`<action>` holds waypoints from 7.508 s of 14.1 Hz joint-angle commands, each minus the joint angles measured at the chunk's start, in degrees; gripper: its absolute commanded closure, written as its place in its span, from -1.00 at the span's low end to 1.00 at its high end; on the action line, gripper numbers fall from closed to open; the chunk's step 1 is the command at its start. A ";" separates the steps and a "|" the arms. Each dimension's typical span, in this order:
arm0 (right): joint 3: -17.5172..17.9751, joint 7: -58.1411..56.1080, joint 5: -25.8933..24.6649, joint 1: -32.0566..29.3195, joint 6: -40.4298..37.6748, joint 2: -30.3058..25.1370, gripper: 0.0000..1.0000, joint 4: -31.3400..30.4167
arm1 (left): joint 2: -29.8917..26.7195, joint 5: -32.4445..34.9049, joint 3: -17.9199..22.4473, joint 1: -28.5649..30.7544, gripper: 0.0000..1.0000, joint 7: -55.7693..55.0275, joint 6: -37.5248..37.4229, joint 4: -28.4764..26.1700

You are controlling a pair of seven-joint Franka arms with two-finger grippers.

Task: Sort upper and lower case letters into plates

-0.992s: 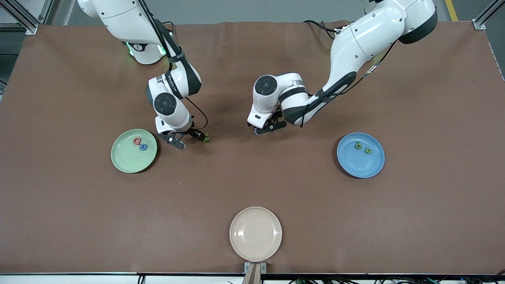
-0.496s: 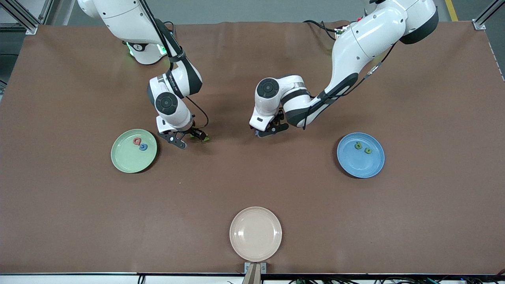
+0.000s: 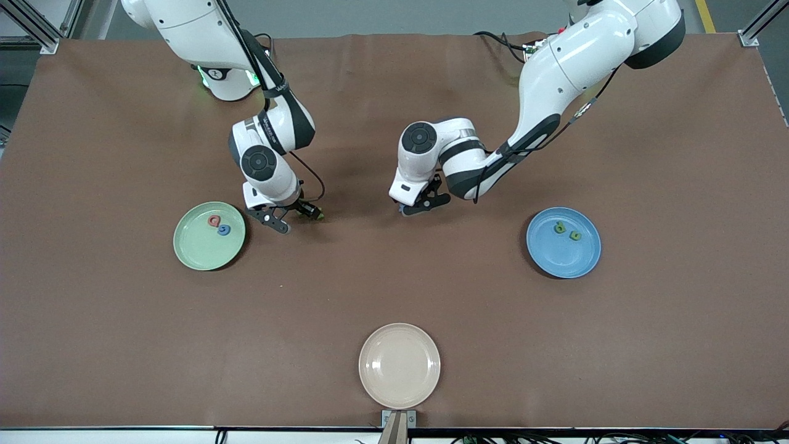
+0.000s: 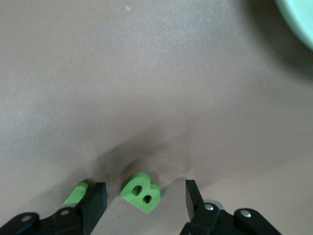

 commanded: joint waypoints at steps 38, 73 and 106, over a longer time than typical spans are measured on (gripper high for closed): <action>0.28 1.21 -0.23 -0.56 -0.83 1.13 0.96 2.17 | -1.80 16.88 -15.74 50.54 0.79 28.29 -9.73 -12.89; -1.31 41.29 5.13 6.38 4.71 4.47 -0.33 3.58 | 0.39 -0.87 -0.87 -0.96 -0.99 9.22 -3.31 5.83; -23.63 -17.34 1.61 -4.86 -9.97 4.11 0.96 8.67 | 3.48 -0.87 1.94 -3.87 0.79 13.44 -1.01 8.91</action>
